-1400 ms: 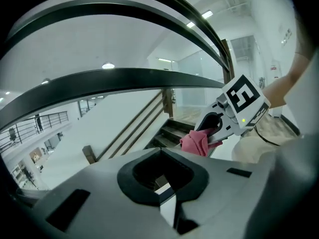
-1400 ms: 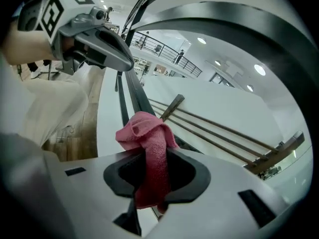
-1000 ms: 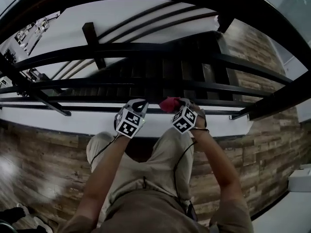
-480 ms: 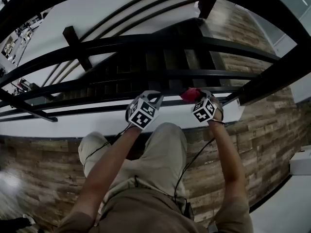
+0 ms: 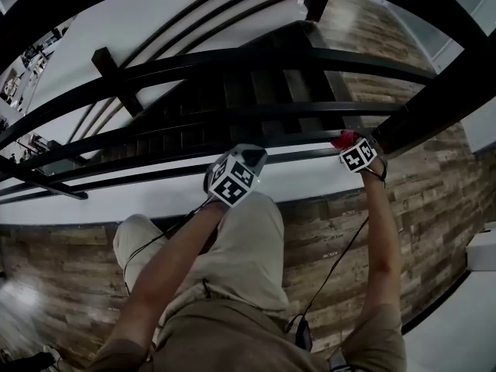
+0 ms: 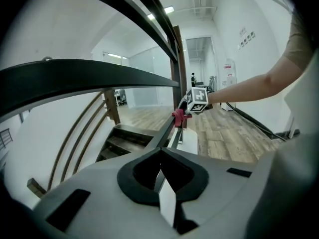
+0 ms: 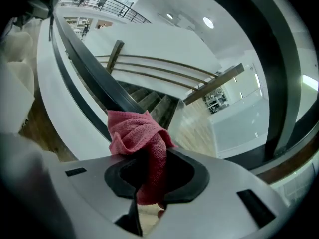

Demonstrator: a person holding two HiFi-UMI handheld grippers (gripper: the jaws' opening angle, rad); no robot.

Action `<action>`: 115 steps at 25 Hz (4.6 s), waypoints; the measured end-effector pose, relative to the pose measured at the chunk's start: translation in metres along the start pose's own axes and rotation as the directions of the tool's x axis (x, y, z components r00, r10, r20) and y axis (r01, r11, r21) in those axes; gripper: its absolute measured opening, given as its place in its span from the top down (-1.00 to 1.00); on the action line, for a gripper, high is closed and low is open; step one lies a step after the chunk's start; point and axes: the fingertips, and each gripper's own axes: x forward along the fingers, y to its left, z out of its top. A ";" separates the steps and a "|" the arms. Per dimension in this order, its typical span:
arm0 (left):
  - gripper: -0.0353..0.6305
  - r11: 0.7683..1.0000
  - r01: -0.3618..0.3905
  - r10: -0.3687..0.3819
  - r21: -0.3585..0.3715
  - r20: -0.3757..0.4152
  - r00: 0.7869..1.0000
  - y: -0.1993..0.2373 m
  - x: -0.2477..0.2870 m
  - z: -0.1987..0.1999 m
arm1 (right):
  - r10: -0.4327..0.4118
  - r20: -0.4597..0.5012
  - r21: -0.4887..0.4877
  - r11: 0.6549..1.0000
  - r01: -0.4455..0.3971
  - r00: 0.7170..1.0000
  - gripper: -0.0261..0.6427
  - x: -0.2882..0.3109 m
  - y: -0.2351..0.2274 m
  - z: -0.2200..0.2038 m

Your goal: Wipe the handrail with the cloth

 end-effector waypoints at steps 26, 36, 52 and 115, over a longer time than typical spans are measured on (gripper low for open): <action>0.85 0.769 -0.584 0.590 -0.259 -0.061 0.805 0.161 -0.410 -0.286 | 0.703 0.343 -0.464 0.704 -0.538 0.624 0.65 -0.290 0.517 0.424; 0.85 0.455 -0.788 0.750 -0.414 -0.299 0.590 0.222 -0.550 -0.453 | 0.709 0.559 -0.493 0.701 -0.515 0.430 0.64 -0.331 0.772 0.669; 0.85 0.356 -0.791 0.691 -0.498 -0.430 0.582 0.208 -0.587 -0.534 | 0.641 0.351 -0.568 0.725 -0.389 0.683 0.63 -0.286 0.884 0.737; 0.85 1.000 -0.006 0.009 -0.026 0.117 0.993 0.062 -0.222 -0.079 | 0.045 0.116 0.698 0.707 -0.114 0.992 0.66 -0.045 0.175 0.024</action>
